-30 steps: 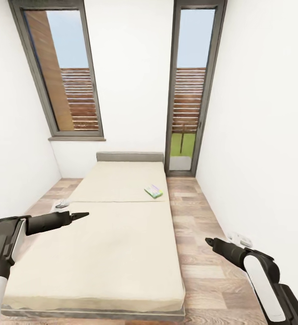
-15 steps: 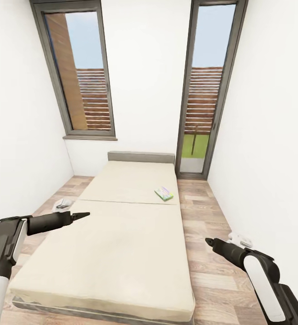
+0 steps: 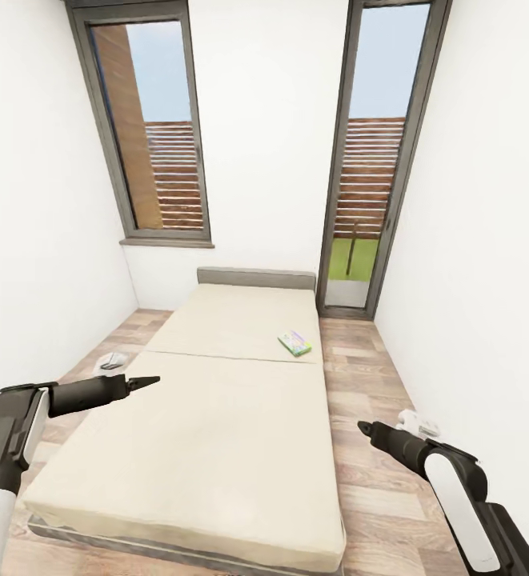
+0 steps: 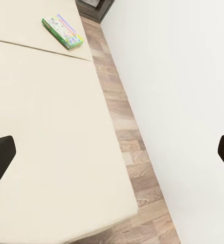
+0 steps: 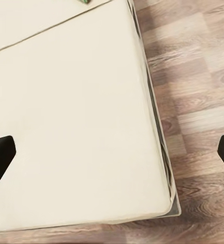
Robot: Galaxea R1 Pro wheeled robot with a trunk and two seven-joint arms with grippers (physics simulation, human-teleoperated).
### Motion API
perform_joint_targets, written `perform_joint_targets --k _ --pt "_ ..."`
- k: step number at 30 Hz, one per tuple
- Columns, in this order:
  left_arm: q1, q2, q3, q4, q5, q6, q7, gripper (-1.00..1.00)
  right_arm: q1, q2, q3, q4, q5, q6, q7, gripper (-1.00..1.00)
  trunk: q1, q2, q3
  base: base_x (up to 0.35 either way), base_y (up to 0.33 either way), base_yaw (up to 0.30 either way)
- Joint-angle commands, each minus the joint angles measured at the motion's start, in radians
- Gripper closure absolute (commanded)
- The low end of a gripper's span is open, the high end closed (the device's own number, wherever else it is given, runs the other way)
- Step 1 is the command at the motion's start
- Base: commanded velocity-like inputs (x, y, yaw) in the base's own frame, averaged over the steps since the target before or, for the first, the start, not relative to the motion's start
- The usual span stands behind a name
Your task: Put all the toys in the child's room - the three board games (two on the bed and one on the table), the two jigsaw puzzles on the table, and the tennis ball on the table - inside the toy box on the table in the child's room.
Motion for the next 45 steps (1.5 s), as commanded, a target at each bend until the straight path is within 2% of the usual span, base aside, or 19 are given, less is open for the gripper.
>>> perform_joint_targets --k 1,23,45 --pt "-0.001 -0.001 0.001 0.000 -0.003 0.008 -0.006 -1.00 -0.001 -0.001 0.003 -0.001 -0.010 0.002 -0.009 -1.00 0.001 -0.002 -0.003 0.000 -0.211 0.235" --pt "-0.001 -0.009 0.001 0.000 -0.004 0.007 -0.006 -1.00 -0.001 -0.001 0.014 0.002 -0.009 -0.003 -0.009 -1.00 0.001 -0.002 -0.019 0.000 -0.220 0.264" --pt "-0.001 -0.013 0.001 0.000 -0.005 0.007 -0.006 -1.00 -0.001 -0.002 0.013 0.005 -0.009 -0.003 -0.009 -1.00 0.001 -0.002 -0.037 0.000 -0.019 0.263"
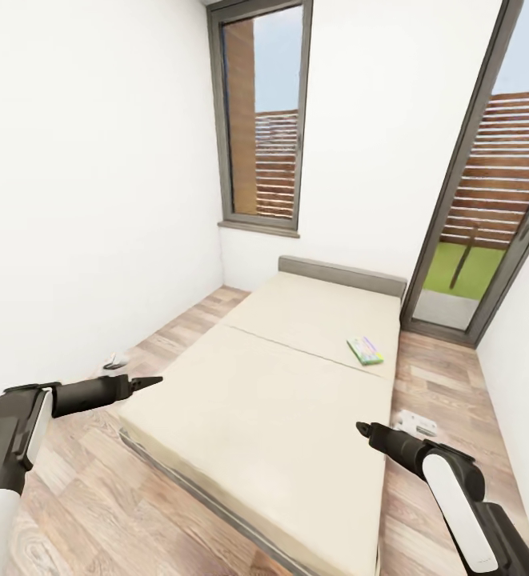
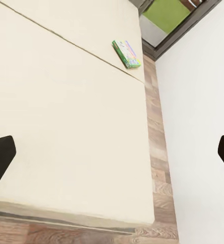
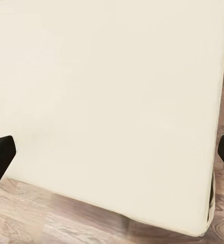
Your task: Put all the toys in the child's room - the three board games (two on the bed and one on the table), the two jigsaw puzzles on the table, and the tennis ball on the table - inside the toy box on the table in the child's room.
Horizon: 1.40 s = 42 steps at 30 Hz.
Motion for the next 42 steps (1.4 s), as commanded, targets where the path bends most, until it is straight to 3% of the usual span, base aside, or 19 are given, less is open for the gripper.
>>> perform_joint_targets --k 1,18,42 --pt "-0.001 0.000 0.001 0.000 -0.003 0.008 -0.006 -1.00 -0.001 0.000 0.000 -0.001 -0.011 0.003 -0.009 -1.00 0.001 -0.002 -0.003 0.000 0.000 0.247" --pt "-0.001 0.000 0.001 0.000 -0.004 0.009 -0.006 -1.00 0.000 -0.002 -0.001 -0.001 -0.011 0.003 -0.009 -1.00 0.001 -0.002 -0.020 -0.005 -0.011 0.243" --pt "-0.001 0.000 0.000 0.000 -0.003 0.009 -0.006 -1.00 -0.002 0.000 -0.001 0.003 -0.011 0.003 -0.009 -1.00 0.001 -0.002 -0.047 -0.079 -0.188 0.234"
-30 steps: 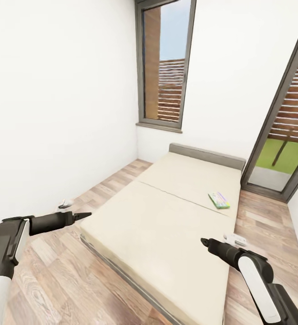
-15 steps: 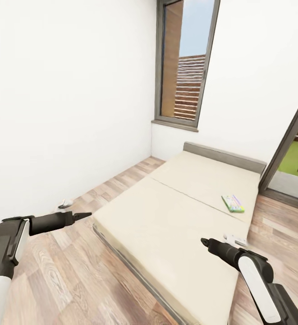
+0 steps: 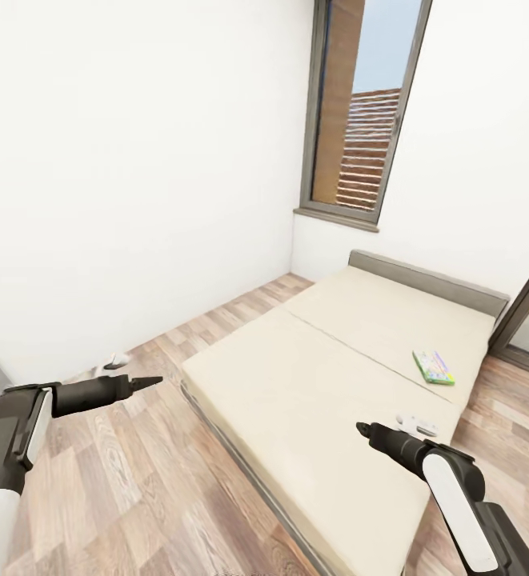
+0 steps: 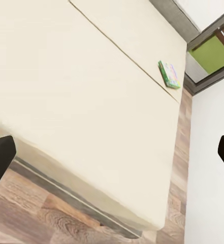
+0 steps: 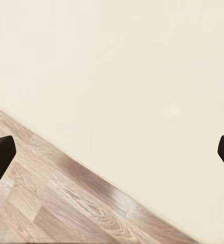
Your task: Put all the toys in the child's room - the three board games (two on the bed and one on the table), the two jigsaw puzzles on the table, and the tennis ball on the table - inside the toy box on the table in the child's room.
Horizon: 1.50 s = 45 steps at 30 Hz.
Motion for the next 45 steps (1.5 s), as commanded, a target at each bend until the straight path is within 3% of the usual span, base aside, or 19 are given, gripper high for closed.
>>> perform_joint_targets --k 1,27,45 --pt "-0.001 0.000 0.001 0.000 -0.003 0.008 -0.006 -1.00 -0.001 0.000 0.000 -0.001 -0.011 0.002 -0.009 -1.00 0.001 -0.002 -0.003 -0.006 -0.202 0.227" --pt "-0.001 -0.005 0.001 0.000 -0.003 0.008 -0.007 -1.00 -0.001 -0.002 0.001 -0.001 -0.010 -0.017 -0.009 -1.00 0.001 -0.002 -0.033 -0.043 -0.182 0.222" --pt "-0.001 -0.005 0.001 0.000 -0.003 0.008 -0.008 -1.00 -0.001 -0.001 0.002 -0.001 -0.011 -0.023 -0.009 -1.00 0.001 -0.002 -0.054 -0.005 -0.017 0.218"
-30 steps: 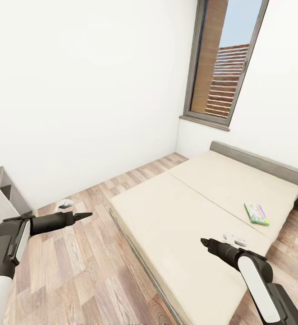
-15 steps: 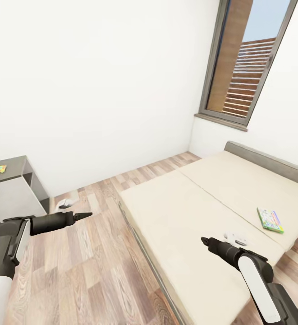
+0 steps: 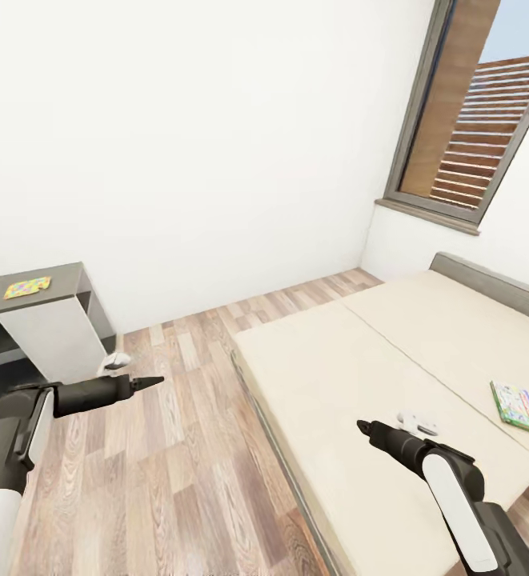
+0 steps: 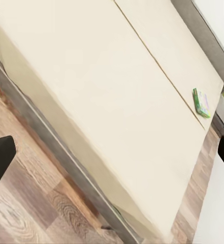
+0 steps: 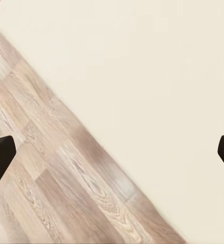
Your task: Put all the toys in the child's room - the three board games (two on the bed and one on the table), the two jigsaw puzzles on the table, and the tennis ball on the table - inside the toy box on the table in the child's room.
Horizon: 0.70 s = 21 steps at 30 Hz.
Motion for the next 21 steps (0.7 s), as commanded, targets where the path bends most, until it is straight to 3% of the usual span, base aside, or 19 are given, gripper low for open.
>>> perform_joint_targets --k 1,21 --pt "-0.001 0.000 0.001 0.000 -0.003 0.008 -0.006 -1.00 -0.001 0.000 0.000 -0.001 -0.011 0.002 -0.009 -1.00 0.001 -0.002 -0.003 0.000 0.000 0.218" --pt "-0.001 -0.004 0.001 0.000 -0.003 0.007 -0.006 -1.00 -0.001 0.000 0.000 -0.001 -0.011 0.002 -0.009 -1.00 0.001 -0.002 -0.026 -0.004 0.000 0.218"
